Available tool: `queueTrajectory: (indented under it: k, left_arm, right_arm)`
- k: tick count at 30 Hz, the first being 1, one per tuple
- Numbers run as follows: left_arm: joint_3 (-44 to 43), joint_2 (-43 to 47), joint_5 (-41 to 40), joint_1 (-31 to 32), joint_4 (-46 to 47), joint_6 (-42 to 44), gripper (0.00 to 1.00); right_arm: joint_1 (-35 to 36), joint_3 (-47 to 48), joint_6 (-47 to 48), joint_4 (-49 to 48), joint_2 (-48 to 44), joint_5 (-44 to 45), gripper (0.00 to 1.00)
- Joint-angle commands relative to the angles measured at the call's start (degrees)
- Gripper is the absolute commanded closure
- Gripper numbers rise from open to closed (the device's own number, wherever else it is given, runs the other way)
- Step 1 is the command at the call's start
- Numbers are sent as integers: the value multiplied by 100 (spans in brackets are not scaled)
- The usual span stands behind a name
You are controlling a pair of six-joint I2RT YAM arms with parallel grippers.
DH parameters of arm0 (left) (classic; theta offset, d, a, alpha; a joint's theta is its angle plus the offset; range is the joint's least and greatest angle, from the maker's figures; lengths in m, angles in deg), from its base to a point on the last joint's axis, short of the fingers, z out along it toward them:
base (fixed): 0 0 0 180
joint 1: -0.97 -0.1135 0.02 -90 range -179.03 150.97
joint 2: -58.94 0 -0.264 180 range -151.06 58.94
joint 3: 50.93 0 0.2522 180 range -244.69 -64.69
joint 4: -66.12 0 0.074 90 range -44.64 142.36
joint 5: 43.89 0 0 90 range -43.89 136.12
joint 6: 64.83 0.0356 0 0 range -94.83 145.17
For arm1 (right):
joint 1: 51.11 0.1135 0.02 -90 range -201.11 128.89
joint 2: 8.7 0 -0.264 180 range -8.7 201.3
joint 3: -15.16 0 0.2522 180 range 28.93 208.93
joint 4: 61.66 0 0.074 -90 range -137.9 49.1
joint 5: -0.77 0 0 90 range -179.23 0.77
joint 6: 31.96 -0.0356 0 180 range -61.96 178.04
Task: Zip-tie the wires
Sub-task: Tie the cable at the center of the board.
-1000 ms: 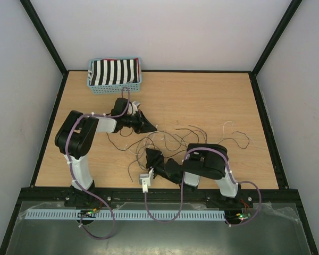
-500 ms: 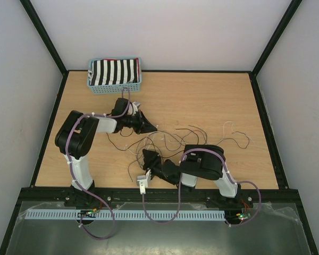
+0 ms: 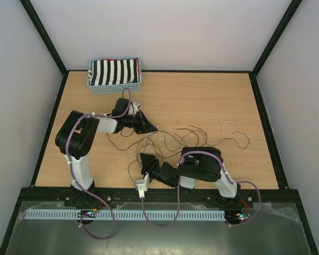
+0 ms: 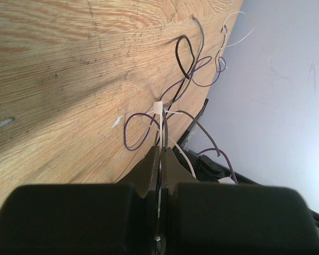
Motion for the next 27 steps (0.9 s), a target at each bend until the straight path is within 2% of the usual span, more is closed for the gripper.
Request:
queueTrajectory:
  k: [1, 11, 23, 27]
  left_arm:
    - [14, 118, -9, 26, 52, -25, 100]
    - [14, 122, -25, 26, 53, -6, 100]
    - [-9, 59, 52, 31, 56, 81, 100]
    - [-22, 23, 129, 27, 52, 192, 100]
  right_arm:
    - [37, 29, 82, -151, 43, -22, 55]
    - [87, 32, 211, -139, 100, 5, 70]
    - [180, -96, -132, -308, 4, 7, 100]
    - [181, -191, -513, -93, -285, -71, 100]
